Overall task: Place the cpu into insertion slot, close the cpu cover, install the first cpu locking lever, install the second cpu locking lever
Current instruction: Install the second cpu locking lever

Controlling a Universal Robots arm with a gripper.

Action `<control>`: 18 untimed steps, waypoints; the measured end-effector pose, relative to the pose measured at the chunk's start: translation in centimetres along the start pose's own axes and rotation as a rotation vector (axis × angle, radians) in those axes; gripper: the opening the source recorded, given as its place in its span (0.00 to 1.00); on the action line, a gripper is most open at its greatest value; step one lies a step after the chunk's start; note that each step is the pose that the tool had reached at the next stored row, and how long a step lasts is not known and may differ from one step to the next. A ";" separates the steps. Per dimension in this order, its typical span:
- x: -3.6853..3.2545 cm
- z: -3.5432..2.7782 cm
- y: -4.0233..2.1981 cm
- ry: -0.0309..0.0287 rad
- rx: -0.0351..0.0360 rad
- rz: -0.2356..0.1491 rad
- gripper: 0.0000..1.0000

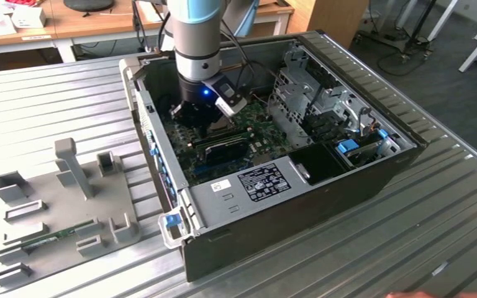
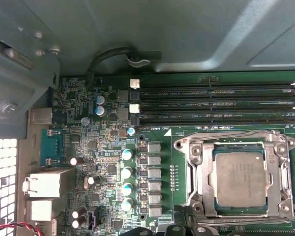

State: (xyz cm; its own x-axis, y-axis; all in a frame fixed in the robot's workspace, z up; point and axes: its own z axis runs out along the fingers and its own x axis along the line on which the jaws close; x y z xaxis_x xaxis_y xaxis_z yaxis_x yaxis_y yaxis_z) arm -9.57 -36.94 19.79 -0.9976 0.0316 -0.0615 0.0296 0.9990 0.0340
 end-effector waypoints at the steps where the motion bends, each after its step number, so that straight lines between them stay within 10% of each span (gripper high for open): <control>1: 0.01 0.03 0.00 -0.0001 -0.0002 0.000 0.10; 18: 0.09 0.26 0.00 -0.0003 0.0000 0.000 0.10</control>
State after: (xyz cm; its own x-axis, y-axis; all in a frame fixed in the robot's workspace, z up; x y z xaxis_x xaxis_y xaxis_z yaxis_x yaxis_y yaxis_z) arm -9.64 -36.94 19.53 -0.9976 0.0317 -0.0617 0.0297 0.9990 0.0340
